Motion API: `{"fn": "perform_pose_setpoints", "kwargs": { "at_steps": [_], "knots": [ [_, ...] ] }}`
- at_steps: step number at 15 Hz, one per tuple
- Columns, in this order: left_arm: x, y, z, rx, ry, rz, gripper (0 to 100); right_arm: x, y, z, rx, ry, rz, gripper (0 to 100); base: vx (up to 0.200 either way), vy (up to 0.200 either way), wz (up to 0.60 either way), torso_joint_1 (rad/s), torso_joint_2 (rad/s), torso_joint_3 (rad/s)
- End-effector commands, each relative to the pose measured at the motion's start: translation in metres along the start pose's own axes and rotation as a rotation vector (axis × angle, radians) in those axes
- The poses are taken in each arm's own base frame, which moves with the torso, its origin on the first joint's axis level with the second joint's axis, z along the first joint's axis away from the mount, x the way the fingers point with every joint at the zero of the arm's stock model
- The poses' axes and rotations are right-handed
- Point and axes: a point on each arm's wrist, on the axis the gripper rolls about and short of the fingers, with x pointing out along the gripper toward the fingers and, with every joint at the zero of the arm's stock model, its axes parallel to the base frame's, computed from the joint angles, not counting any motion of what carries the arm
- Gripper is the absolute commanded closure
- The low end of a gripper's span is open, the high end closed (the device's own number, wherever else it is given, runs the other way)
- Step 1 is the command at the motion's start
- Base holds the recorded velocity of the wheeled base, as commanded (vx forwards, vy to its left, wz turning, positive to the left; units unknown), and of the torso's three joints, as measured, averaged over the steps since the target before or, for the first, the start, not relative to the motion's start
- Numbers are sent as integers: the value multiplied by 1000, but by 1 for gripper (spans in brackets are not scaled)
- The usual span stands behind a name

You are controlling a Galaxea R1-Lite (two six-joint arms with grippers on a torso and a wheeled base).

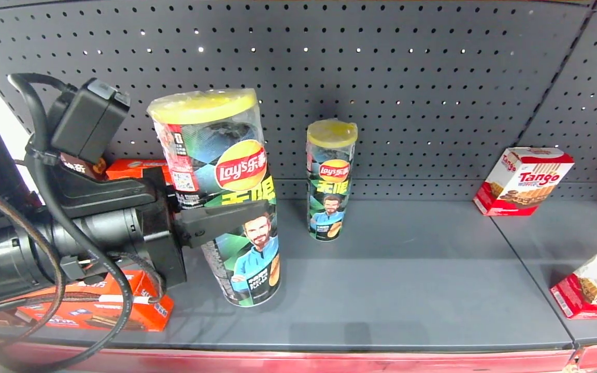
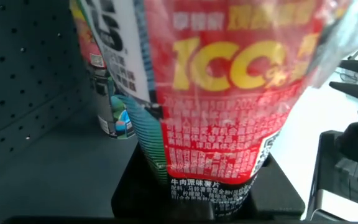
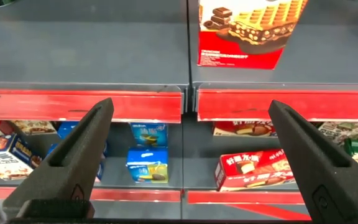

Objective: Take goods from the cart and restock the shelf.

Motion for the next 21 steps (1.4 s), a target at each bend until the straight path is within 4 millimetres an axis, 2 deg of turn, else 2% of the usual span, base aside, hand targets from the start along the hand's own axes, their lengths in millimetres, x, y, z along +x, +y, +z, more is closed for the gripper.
{"fn": "perform_pose_setpoints", "kwargs": {
  "at_steps": [1, 13, 14, 15, 16, 17, 18, 21],
  "knots": [
    [0, 0, -2, -3, 5, -1, 100, 0, 0, 0, -4, -1, 0, 0, 0, 0, 0, 0, 0, 0],
    [-4, 7, -7, -19, 1, 42, 100, 0, 0, 0, -13, -4, -15, 0, 0, 0, 0, 13, -37, -20],
    [-3, 9, -5, -25, -1, 45, 100, -2, 0, 7, -14, -29, -14, 0, 0, 0, 0, 0, 0, 0],
    [-4, 8, -7, -32, 3, 45, 100, -8, 0, 60, 0, -92, 8, 0, 0, 0, 0, 0, 0, 0],
    [-4, 8, -7, -36, 2, 44, 100, 0, 0, 85, 13, -48, 27, 0, 0, 0, 0, 0, 0, 0],
    [-9, 14, -7, -36, -4, 73, 100, 23, 0, 118, 21, 11, 82, 0, 0, 0, 0, 0, 0, 0],
    [-9, 16, -4, -28, -21, 82, 100, 28, 1, 128, 21, 3, 138, 0, 0, 0, 0, 0, 0, 0],
    [-10, 18, -5, -33, -20, 90, 100, 63, 9, 145, 14, 78, 240, 0, 0, 0, 0, 0, 0, 0]
  ]
}}
